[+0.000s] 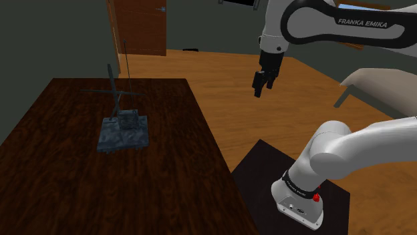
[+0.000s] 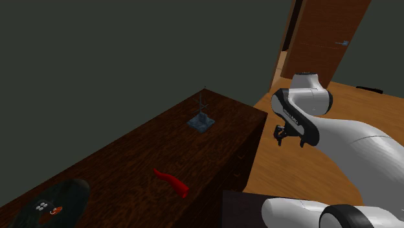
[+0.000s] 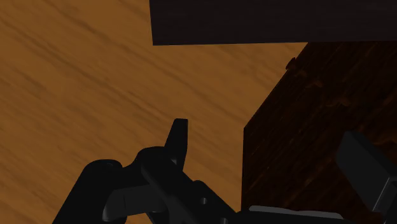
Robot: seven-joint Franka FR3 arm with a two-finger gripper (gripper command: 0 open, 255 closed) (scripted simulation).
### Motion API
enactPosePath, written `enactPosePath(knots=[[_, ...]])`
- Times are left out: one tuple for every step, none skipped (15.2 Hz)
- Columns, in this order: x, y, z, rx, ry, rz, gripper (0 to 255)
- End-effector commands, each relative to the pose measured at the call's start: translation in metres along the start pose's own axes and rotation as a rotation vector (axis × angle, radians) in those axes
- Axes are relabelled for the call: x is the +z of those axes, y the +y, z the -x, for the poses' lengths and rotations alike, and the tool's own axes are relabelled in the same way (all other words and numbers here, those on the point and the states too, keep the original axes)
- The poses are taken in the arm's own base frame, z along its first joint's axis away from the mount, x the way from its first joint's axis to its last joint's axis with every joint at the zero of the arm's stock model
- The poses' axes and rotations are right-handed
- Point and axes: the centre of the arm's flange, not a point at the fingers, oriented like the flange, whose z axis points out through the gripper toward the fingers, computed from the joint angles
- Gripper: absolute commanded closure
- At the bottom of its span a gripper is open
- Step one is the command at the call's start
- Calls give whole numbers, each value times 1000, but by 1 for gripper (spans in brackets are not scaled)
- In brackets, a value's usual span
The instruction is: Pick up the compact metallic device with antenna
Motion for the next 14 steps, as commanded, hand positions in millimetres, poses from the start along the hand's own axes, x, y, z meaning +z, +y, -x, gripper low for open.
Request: enactPosePath(knots=[[0,0,0,0,0,0,0],[-2,-13,0,15,6,-4,0],[-3,-25,0,31,11,-7,0],[-5,-38,0,46,17,-11,0],[-7,-50,0,62,23,-14,0],[-8,-63,-1,77,28,-18,0],[-10,-75,-1,93,34,-21,0],[-12,-88,-2,108,39,-25,0],[-14,-100,-3,123,45,-28,0],[-16,-113,-5,139,51,-32,0],[-18,-125,-6,154,56,-35,0],[-20,-137,-8,170,62,-39,0],[-22,-150,-9,185,68,-42,0],[-24,-162,-11,201,73,-46,0]])
